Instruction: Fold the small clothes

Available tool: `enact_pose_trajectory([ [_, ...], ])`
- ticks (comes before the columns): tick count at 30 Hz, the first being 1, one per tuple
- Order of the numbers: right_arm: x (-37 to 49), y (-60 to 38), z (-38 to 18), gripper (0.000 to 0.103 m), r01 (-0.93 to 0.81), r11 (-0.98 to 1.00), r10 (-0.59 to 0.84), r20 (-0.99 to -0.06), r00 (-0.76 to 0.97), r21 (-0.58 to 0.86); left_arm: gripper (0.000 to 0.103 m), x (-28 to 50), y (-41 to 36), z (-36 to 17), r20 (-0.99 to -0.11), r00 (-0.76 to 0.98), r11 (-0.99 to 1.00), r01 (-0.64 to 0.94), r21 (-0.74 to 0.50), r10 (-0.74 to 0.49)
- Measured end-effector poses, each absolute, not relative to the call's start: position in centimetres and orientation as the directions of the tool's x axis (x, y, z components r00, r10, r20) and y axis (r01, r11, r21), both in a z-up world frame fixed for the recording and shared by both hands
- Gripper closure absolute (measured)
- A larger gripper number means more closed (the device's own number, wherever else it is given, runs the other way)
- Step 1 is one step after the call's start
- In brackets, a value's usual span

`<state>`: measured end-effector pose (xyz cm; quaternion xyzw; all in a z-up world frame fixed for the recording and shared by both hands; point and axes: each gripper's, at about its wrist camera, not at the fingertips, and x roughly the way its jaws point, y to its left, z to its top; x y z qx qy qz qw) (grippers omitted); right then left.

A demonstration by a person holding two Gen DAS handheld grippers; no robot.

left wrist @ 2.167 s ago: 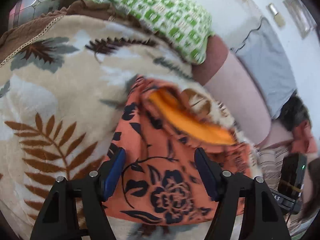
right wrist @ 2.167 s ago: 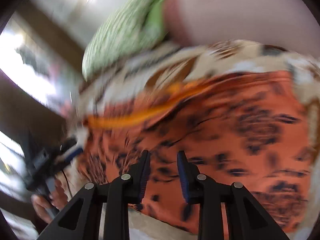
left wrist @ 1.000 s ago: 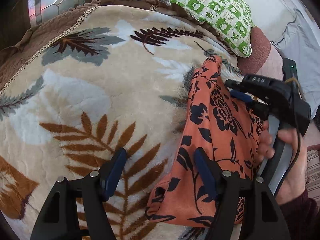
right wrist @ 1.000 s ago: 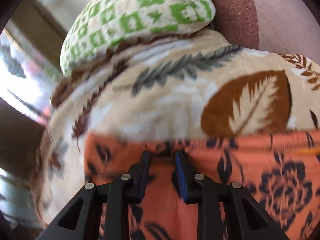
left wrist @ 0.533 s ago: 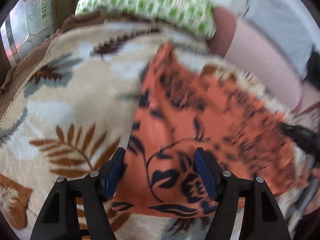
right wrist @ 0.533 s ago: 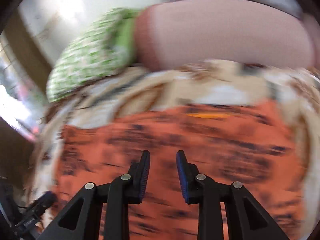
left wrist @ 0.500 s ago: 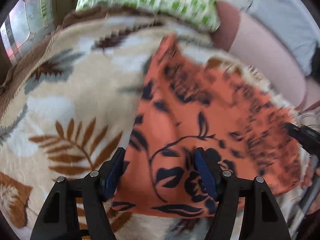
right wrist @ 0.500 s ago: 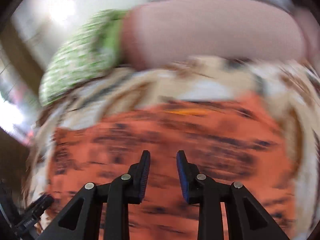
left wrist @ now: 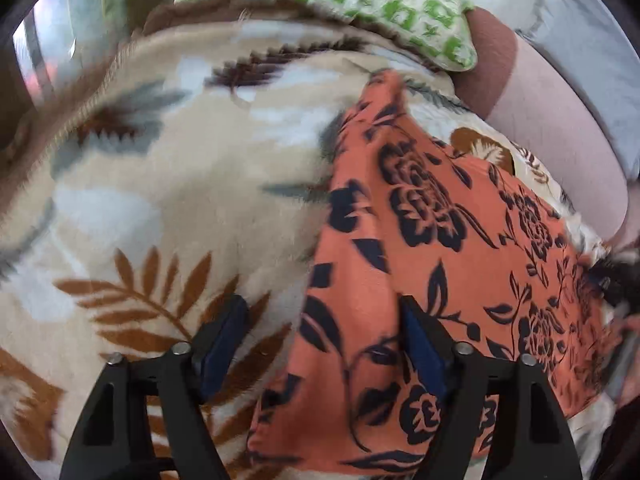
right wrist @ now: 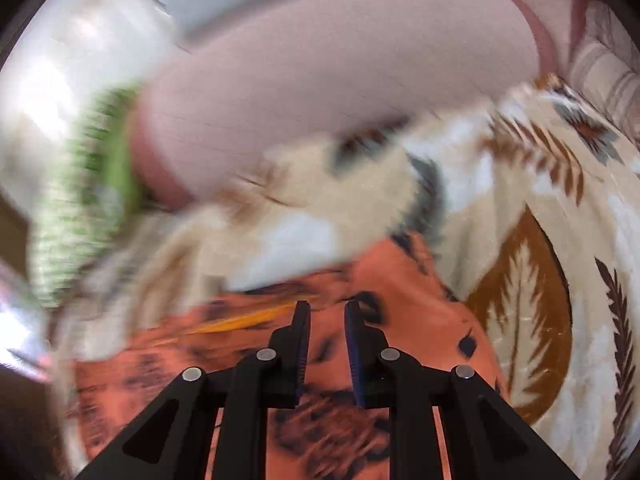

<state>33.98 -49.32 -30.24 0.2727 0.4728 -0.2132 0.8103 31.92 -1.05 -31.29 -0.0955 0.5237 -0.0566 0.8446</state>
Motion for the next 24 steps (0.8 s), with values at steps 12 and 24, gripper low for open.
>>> enact_pose_trajectory([
  [12,26.1,-35.6,-24.8,0.081,0.229,0.876,0.184,-0.732,0.656,0.425,0.024,30.5,0.8,-29.1,-0.856,0.493,0.983,-0.014,-0.183,-0.152],
  [24,23.7,-28.3,-26.9,0.08,0.169,0.888,0.27,-0.783,0.56,0.427,0.023,29.0,5.8,-27.8,-0.832,0.508,0.958,-0.043,-0.282,-0.222],
])
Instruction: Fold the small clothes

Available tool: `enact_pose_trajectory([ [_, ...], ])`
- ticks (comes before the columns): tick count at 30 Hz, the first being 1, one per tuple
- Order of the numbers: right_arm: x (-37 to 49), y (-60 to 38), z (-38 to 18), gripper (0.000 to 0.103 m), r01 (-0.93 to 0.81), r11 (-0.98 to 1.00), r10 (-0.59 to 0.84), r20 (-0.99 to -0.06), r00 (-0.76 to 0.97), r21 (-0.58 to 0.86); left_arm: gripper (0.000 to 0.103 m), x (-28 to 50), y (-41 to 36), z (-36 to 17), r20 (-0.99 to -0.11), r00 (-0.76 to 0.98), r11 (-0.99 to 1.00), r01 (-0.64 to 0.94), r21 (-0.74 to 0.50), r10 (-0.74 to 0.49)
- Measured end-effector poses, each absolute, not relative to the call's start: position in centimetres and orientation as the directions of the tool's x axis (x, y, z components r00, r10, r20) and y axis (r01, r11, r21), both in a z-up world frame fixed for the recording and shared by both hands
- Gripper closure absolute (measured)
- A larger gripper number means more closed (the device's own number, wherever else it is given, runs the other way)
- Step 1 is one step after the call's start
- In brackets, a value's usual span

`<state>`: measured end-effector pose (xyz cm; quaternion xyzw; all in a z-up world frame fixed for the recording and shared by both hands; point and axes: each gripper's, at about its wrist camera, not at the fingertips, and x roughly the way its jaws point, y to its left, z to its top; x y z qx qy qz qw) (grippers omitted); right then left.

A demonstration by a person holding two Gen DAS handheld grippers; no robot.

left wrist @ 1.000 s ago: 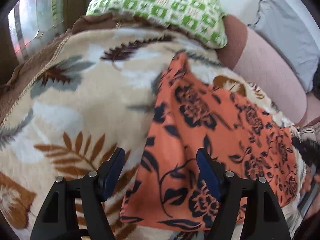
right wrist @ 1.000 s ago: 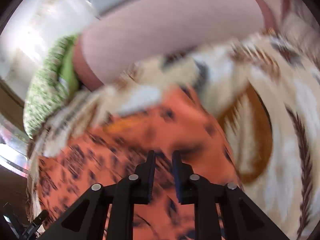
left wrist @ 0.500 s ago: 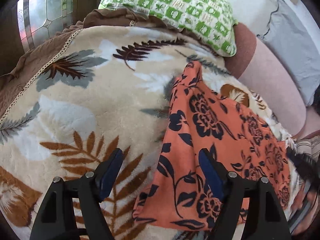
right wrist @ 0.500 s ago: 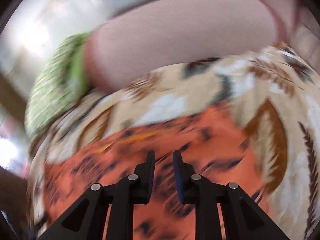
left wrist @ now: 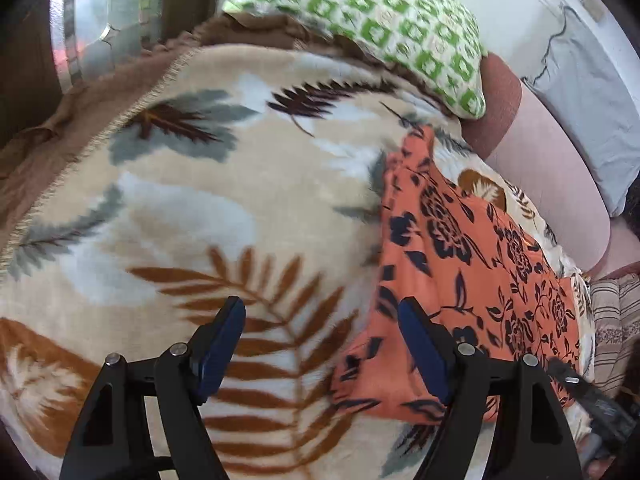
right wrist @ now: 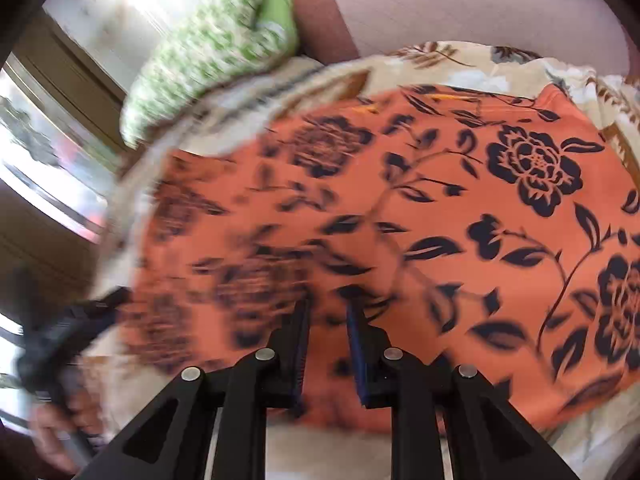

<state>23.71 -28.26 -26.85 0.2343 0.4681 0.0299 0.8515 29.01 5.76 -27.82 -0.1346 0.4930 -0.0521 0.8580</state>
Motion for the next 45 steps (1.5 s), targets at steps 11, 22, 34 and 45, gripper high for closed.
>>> enact_pose_trajectory([
  [11,13.1,-26.1,-21.9,0.025,0.057,0.843,0.344,-0.618,0.707,0.535,0.023,21.5,4.8,-29.3,-0.762,0.406,0.833,-0.002,-0.553,-0.504],
  [22,10.2,-29.2,-19.6,0.025,0.18,0.901,0.118,-0.622,0.774,0.394,0.022,22.0,-2.8,-25.8,-0.713,0.647,0.962,0.169,-0.212,-0.271],
  [34,15.2,-32.0,-25.8,0.026,0.391,0.885,-0.081,-0.745,0.662,0.251,0.022,24.1,-4.8,-26.0,-0.715,0.667,0.977,0.182,-0.114,-0.208],
  [45,18.3,-32.9,-30.5,0.026,0.444,0.873,-0.093,-0.823,0.56,0.203,0.022,24.5,-5.1,-25.8,-0.7,0.692,0.981,0.179,-0.068,-0.175],
])
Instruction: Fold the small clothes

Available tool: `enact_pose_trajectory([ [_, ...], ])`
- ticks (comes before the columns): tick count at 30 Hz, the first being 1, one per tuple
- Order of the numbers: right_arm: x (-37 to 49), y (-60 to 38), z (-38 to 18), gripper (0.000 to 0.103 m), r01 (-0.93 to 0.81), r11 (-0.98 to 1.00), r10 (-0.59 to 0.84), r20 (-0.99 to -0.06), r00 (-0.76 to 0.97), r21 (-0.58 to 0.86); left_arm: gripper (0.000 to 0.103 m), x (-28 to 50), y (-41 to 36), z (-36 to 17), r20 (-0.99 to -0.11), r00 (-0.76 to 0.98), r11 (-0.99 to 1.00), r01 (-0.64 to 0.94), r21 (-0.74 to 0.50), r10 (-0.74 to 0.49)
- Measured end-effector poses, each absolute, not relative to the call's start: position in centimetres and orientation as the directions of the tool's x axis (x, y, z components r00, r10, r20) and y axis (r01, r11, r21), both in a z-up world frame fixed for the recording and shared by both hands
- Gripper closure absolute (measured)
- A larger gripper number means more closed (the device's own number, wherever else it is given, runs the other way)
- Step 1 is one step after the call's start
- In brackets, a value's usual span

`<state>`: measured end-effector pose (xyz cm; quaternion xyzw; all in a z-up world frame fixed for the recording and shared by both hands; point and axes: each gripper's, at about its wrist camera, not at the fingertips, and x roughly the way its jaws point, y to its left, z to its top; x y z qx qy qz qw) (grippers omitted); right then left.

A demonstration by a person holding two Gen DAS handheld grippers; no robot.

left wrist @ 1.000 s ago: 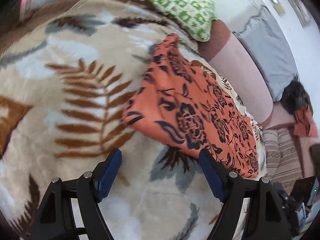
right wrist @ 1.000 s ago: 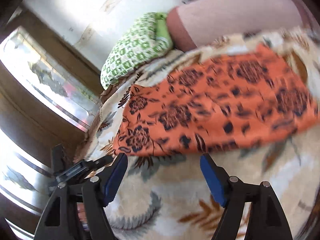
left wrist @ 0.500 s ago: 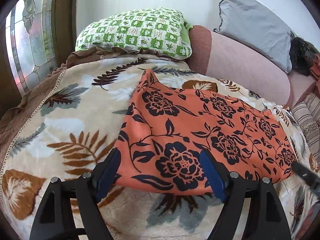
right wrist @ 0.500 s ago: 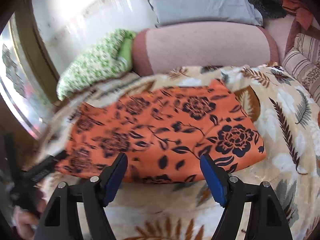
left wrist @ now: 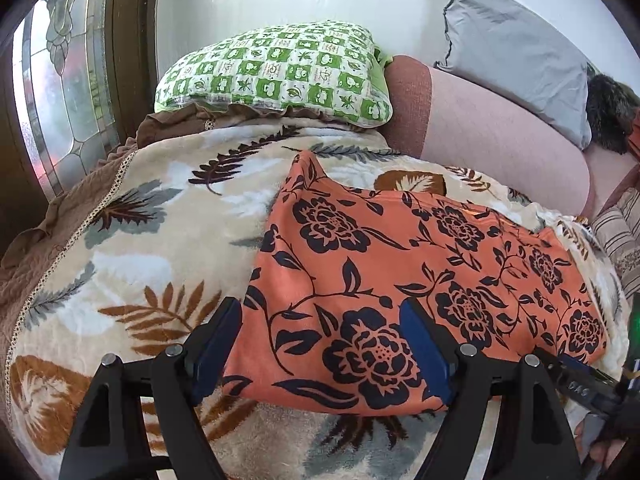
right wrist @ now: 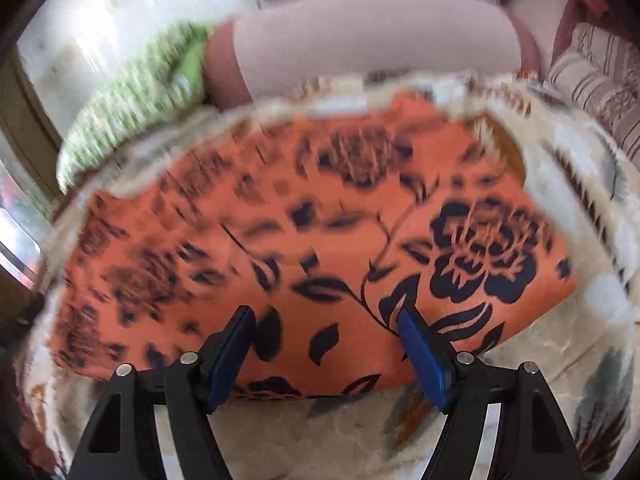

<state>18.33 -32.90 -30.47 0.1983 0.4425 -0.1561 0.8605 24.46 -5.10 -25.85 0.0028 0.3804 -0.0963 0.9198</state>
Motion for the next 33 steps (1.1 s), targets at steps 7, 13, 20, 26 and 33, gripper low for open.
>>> enact_pose_trajectory([
  [7,17.2,-34.1,-28.9,0.028,0.45,0.864,-0.103,-0.797,0.596,0.225,0.022,24.4,-5.3,-26.1,-0.703,0.697,0.984,0.174,-0.031,-0.146],
  [13,16.2,-37.4,-28.4,0.028,0.529,0.818,-0.163,-0.79,0.591,0.227,0.022,24.3,-5.6,-26.2,-0.702,0.7,0.984,0.179,-0.009,-0.134],
  [20,17.5,-36.4,-30.1,0.026,0.504,0.855,-0.192,-0.826,0.53,0.124,0.022,24.7,-6.4,-27.1,-0.72,0.687,0.984,0.177,0.029,-0.103],
  [26,16.8,-36.2,-27.5,0.027,0.496,0.848,-0.188,-0.767,0.613,0.188,0.022,25.0,-6.8,-27.6,-0.731,0.678,0.984,0.17,0.052,-0.078],
  [33,18.1,-37.8,-29.3,0.055,0.531,0.83,-0.19,-0.808,0.557,0.17,0.022,25.5,-7.2,-28.3,-0.743,0.668,0.983,0.163,0.089,-0.043],
])
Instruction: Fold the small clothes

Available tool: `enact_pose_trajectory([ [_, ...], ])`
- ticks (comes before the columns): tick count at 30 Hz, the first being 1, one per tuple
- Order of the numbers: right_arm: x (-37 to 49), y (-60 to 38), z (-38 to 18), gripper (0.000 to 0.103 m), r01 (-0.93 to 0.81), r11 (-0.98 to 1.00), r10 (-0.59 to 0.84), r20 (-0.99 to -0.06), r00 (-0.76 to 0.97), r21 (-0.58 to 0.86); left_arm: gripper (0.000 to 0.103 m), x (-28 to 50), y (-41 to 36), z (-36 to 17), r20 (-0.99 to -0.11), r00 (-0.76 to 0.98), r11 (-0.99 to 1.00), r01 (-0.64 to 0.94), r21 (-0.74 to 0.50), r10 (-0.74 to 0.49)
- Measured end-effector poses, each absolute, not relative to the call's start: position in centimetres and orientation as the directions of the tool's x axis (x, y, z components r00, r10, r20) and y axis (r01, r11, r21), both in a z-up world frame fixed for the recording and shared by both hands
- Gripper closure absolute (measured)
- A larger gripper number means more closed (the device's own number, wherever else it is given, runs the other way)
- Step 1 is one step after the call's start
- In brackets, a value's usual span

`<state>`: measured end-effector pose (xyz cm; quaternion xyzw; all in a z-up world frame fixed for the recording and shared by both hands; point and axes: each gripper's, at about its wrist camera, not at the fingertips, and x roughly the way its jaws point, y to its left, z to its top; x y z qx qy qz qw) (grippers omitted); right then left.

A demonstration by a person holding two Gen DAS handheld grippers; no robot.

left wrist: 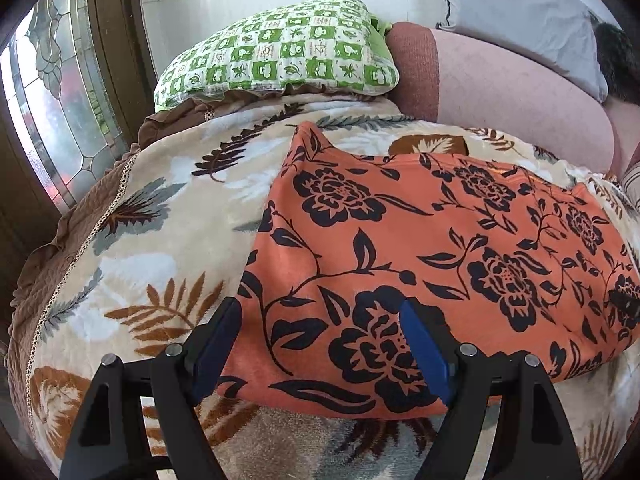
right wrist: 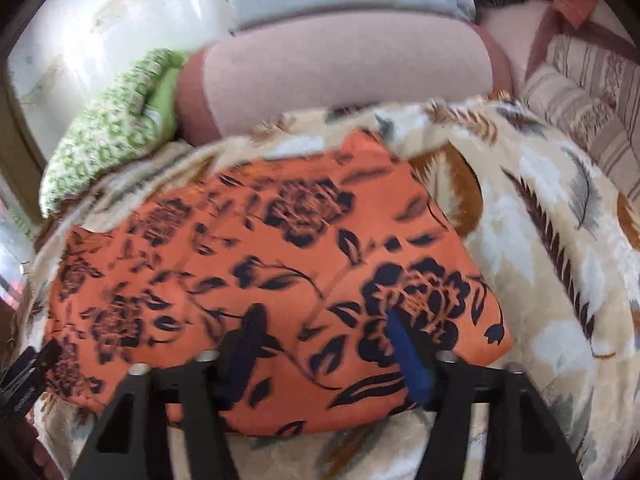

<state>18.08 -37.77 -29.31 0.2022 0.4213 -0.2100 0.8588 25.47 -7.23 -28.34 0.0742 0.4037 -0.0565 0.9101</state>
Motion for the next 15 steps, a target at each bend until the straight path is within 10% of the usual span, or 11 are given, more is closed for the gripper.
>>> enact_pose_trajectory([
  [4,17.3,-39.6,-30.7,0.07,0.537,0.805,-0.144,-0.796,0.588,0.251,0.022,25.9,-7.5,-29.1,-0.759,0.651,0.981,0.154,0.119,-0.01],
  [15,17.4,-38.9,-29.3,0.071,0.505,0.826,-0.125,-0.794,0.595,0.248,0.016,26.7,-7.9,-30.2,-0.771,0.636,0.977,0.132,0.169,0.047],
])
